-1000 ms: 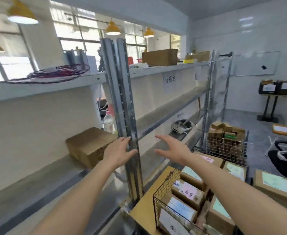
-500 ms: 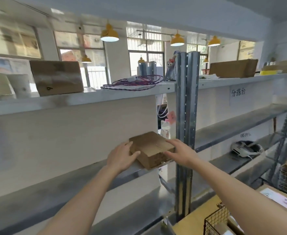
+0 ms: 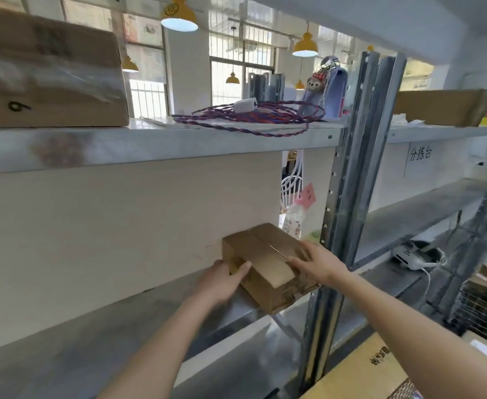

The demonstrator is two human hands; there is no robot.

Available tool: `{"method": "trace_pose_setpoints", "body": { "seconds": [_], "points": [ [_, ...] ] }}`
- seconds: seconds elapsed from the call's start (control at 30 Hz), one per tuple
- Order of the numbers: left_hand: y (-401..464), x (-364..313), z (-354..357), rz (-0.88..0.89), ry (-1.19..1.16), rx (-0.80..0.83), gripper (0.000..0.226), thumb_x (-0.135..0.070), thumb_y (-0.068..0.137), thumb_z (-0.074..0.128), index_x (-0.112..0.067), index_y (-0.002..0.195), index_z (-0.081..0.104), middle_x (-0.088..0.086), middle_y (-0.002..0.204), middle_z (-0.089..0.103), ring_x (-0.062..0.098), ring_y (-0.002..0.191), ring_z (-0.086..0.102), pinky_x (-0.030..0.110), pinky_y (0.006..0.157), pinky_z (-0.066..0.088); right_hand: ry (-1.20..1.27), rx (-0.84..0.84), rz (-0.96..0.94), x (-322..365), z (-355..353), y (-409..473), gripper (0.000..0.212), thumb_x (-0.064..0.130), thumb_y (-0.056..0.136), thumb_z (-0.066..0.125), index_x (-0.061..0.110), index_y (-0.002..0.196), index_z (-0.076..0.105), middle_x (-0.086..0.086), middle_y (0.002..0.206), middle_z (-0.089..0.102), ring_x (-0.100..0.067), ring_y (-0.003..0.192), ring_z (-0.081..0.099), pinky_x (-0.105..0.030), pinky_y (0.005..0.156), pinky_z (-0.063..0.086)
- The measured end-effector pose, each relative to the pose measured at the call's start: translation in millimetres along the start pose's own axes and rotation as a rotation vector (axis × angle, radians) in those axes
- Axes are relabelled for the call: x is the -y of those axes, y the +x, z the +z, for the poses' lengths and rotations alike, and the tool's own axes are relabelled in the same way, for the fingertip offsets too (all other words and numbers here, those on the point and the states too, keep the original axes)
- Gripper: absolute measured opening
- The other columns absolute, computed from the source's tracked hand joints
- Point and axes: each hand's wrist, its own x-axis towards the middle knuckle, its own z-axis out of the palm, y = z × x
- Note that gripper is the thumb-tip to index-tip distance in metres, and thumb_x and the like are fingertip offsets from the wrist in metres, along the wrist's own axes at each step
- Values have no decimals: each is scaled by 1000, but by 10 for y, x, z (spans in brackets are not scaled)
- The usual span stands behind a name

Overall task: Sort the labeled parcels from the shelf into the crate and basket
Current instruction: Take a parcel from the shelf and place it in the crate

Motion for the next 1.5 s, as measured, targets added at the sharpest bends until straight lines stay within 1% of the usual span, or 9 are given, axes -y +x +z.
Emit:
{"method": "trace_pose_setpoints", "body": {
  "seconds": [0.23, 0.37, 0.5, 0.67, 0.97, 1.17, 1.27, 1.37, 1.5],
  "points": [
    [-3, -139, 181, -30, -442, 83, 62, -65, 94, 52, -24, 142, 51, -7, 133, 58, 14, 120, 54, 30, 102, 41, 258, 53, 147, -34, 70, 187, 79, 55, 81, 76, 22, 146, 43, -2, 140, 57, -20, 115, 58, -39, 99, 51],
    [-41, -126, 233, -68, -574, 79, 55, -54, 98, 55, -25, 145, 49, -7, 137, 57, 19, 128, 54, 26, 94, 38, 253, 12, 238, -45, 124, 101, 104, 66, 70, 80, 23, 153, 34, -9, 150, 34, -29, 128, 48, -45, 107, 46],
    [-119, -155, 211, -51, -691, 54, 51, -48, 98, 59, -28, 144, 48, -5, 134, 58, 8, 101, 55, 19, 78, 41, 291, -21, 244, 8, 175, -100, 110, 67, 67, 82, 29, 156, 28, -11, 154, 24, -34, 135, 42, -49, 112, 42],
    [-368, -267, 144, -56, -887, 27, 69, -45, 95, 65, -35, 156, 33, 3, 145, 52, 27, 121, 56, 43, 100, 50, 353, -81, 243, 114, 190, -408, 106, 67, 69, 80, 33, 155, 28, -9, 155, 23, -34, 138, 39, -49, 112, 43],
    [-1154, -600, -60, 103, -919, -40, 78, -39, 92, 71, -41, 156, 28, 7, 152, 45, 28, 128, 51, 52, 107, 47, 401, -98, 188, 260, -148, -1250, 98, 66, 78, 74, 32, 156, 27, -6, 150, 27, -27, 133, 40, -44, 108, 44],
    [-1931, -958, -125, 168, -943, -46, 103, -43, 82, 81, -34, 159, 14, 0, 147, 45, 25, 128, 51, 39, 96, 48, 501, -152, 128, 290, -481, -2171, 94, 57, 80, 76, 30, 156, 28, -4, 156, 32, -27, 137, 41, -50, 109, 45],
    [-2350, -1130, -150, 187, -1011, 17, 88, -50, 76, 80, -26, 148, 35, -4, 132, 57, 13, 109, 59, 25, 77, 50, 565, -176, 96, 337, -668, -2670, 91, 53, 84, 75, 31, 157, 27, -3, 157, 31, -22, 133, 42, -42, 105, 47],
    [-2725, -1232, -141, 205, -1114, 140, 76, -54, 78, 78, -38, 141, 39, -5, 131, 59, 17, 113, 61, 36, 86, 54, 608, -186, 74, 360, -818, -3163, 88, 49, 86, 75, 35, 158, 25, -2, 153, 35, -16, 123, 44, -28, 91, 47],
    [-3229, -1339, -121, 269, -1216, 240, 62, -43, 87, 74, -41, 139, 41, -7, 130, 62, 20, 117, 63, 40, 84, 59, 646, -235, 43, 417, -929, -3772, 84, 44, 89, 73, 38, 157, 25, 1, 149, 38, -16, 127, 43, -35, 105, 43]
  ]
}}
